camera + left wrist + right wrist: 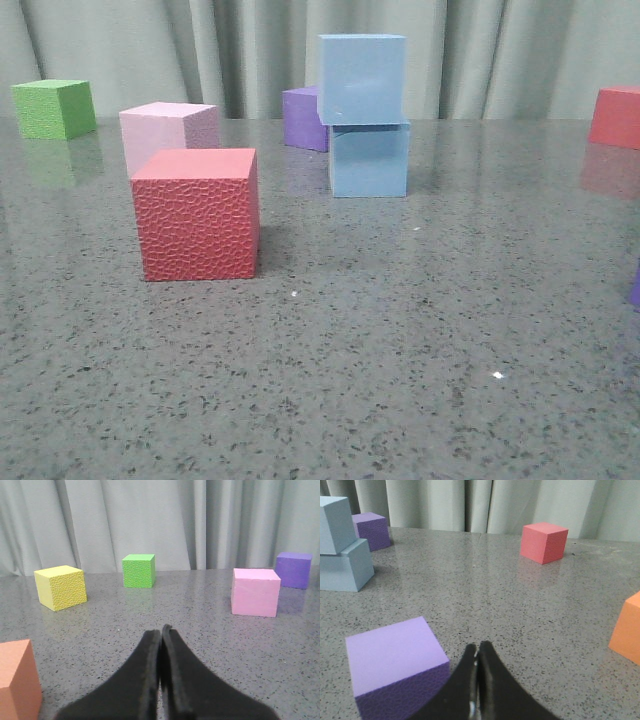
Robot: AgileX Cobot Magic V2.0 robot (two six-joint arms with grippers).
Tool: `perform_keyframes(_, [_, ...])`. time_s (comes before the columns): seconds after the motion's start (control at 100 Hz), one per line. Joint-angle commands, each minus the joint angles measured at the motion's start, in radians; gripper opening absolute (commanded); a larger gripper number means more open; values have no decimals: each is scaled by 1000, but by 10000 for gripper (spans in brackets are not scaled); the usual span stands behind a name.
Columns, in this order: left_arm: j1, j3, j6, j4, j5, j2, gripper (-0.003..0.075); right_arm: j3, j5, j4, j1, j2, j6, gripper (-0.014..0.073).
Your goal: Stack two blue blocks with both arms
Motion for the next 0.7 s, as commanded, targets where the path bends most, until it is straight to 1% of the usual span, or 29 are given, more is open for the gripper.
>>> perform_keyframes(0.0, [2, 42, -8, 2, -82, -33, -19, 3, -136, 8, -6, -26, -8, -122])
perform_keyframes(0.33, [2, 42, -8, 2, -82, -33, -19, 133, -334, 8, -6, -26, -8, -122])
perform_keyframes(0.69, [2, 42, -8, 2, -82, -33, -19, 135, -349, 8, -6, -26, -8, -122])
